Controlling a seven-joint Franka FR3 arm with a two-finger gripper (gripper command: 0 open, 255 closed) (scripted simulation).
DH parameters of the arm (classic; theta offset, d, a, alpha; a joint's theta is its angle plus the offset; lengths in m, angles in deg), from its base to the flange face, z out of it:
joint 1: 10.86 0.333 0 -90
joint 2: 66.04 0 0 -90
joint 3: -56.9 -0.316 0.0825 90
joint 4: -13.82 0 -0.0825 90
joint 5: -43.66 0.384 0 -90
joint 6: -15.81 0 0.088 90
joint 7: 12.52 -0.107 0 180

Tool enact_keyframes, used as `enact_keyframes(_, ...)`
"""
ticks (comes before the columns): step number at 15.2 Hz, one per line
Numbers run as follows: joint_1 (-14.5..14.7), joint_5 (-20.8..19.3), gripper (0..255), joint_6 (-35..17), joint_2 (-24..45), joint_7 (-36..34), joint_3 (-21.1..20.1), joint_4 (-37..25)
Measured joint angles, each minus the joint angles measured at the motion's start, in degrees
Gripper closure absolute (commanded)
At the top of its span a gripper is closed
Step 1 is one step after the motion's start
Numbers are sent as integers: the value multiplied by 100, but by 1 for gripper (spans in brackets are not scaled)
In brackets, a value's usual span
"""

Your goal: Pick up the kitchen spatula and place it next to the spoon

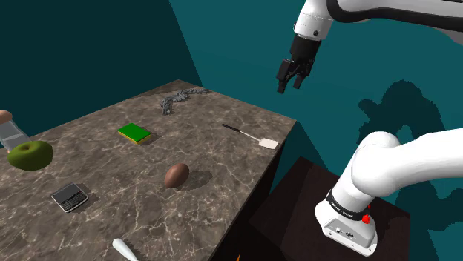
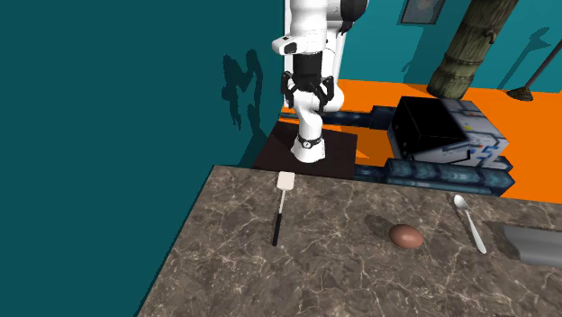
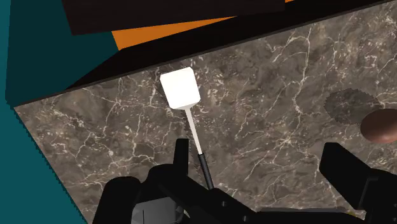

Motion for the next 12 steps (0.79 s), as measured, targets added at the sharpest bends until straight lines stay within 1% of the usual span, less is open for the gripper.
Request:
enact_keyframes(1, 0, 0, 0, 0, 0, 0, 0, 0)
enact_keyframes(3, 19, -30, 0, -226, 85, 102, 18, 156)
enact_keyframes(6, 53, -105, 0, -766, 312, 347, 76, 492)
enact_keyframes(12, 123, -253, 0, -1929, 1059, 860, 205, 939)
